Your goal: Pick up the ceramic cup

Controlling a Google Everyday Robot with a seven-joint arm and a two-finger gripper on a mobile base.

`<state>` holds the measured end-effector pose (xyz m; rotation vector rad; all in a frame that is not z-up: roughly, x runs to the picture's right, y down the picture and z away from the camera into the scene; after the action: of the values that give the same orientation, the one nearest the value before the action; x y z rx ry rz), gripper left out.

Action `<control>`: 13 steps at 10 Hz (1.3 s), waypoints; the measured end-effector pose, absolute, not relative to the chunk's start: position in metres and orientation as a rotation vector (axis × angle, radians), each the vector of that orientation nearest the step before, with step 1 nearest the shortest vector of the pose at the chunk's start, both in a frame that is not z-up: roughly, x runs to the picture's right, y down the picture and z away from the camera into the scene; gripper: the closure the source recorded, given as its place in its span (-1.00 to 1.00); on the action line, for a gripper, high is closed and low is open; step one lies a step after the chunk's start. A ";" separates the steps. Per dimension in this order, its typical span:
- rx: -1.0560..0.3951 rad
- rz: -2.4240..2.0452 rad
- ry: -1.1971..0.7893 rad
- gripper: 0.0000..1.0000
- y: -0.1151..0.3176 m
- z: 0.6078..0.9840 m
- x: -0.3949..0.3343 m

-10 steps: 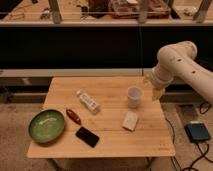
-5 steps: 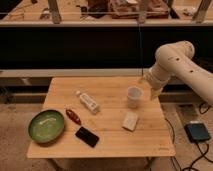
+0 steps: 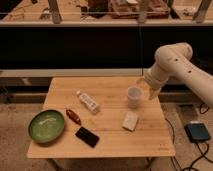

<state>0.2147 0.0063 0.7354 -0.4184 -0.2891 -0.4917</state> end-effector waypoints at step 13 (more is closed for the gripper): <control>-0.317 -0.653 -0.334 -0.30 0.057 0.844 0.206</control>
<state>0.2060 0.0571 0.8442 -0.3171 -0.3344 -0.6533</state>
